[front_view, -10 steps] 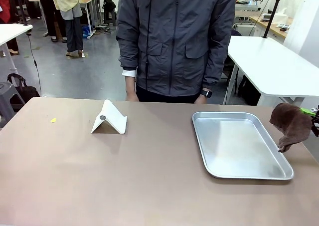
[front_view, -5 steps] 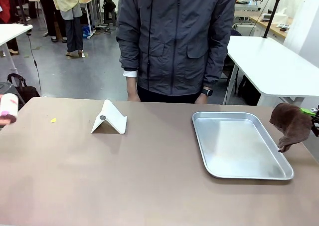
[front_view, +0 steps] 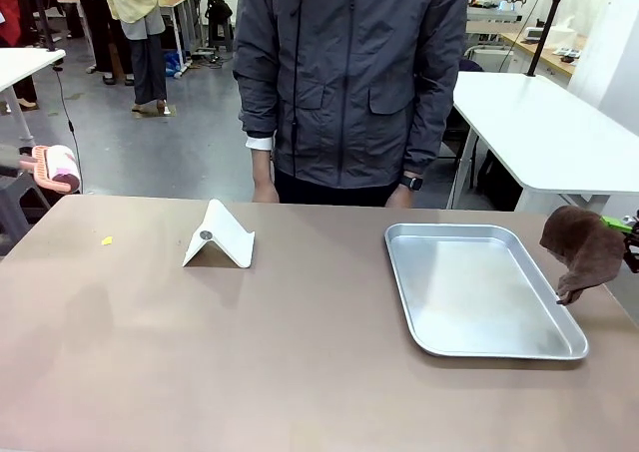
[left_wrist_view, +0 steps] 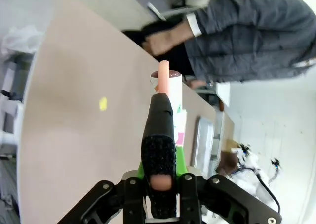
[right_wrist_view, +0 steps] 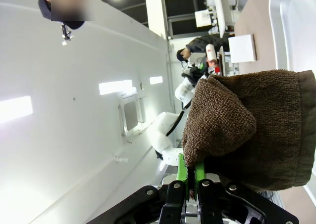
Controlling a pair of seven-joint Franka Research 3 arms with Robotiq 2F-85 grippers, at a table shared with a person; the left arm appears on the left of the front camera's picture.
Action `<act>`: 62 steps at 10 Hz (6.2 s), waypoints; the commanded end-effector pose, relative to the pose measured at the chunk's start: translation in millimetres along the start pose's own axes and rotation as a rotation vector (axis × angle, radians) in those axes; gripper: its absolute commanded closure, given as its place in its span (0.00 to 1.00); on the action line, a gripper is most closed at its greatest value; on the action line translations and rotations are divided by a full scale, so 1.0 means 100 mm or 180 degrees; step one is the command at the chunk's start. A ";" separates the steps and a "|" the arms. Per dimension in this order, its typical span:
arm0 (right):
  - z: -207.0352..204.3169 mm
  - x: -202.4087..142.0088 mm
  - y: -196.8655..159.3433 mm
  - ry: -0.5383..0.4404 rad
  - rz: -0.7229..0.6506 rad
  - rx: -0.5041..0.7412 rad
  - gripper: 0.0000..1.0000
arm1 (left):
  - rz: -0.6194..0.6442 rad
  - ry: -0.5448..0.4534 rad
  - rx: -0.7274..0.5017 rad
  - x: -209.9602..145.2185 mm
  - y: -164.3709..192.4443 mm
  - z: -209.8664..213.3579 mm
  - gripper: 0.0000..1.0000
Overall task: Clean the surface of the table.
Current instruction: Clean the area not pointed to by the person, then return the Lint Roller and towel to their original positions.
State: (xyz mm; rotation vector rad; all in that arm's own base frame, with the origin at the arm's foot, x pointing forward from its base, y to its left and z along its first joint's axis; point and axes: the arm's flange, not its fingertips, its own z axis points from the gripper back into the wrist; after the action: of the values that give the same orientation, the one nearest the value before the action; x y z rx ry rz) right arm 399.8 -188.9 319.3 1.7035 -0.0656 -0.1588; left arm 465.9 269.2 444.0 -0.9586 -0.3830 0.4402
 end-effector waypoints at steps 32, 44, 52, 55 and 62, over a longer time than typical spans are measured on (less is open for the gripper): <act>-0.01 -0.01 0.04 0.0032 0.0014 -0.0015 0.94 | -0.0826 0.0869 -0.0685 -2.17 0.59 0.60 0.77; -0.01 -0.01 0.04 0.0032 0.0014 -0.0015 0.94 | -0.0894 0.1093 -0.0438 -2.20 0.38 0.47 0.77; -1.42 0.15 0.43 -0.0018 0.0273 0.0099 0.94 | -0.0940 0.1175 -0.0224 -2.18 -0.96 0.18 0.77; -2.66 -0.01 0.34 0.0064 0.0267 -0.0168 0.94 | -0.0839 0.1006 -0.0170 -2.47 -1.92 -0.17 0.77; -3.73 0.08 -0.56 0.0070 0.0145 -0.0830 0.94 | -0.1322 0.1069 0.0818 -2.56 -2.89 -1.39 0.77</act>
State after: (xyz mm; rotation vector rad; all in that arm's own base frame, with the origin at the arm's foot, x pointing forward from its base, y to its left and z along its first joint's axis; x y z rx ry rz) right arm 445.2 180.6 314.5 1.4561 -0.0329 -0.1069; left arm 361.0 -102.9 580.4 -0.6771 -0.2232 -0.1018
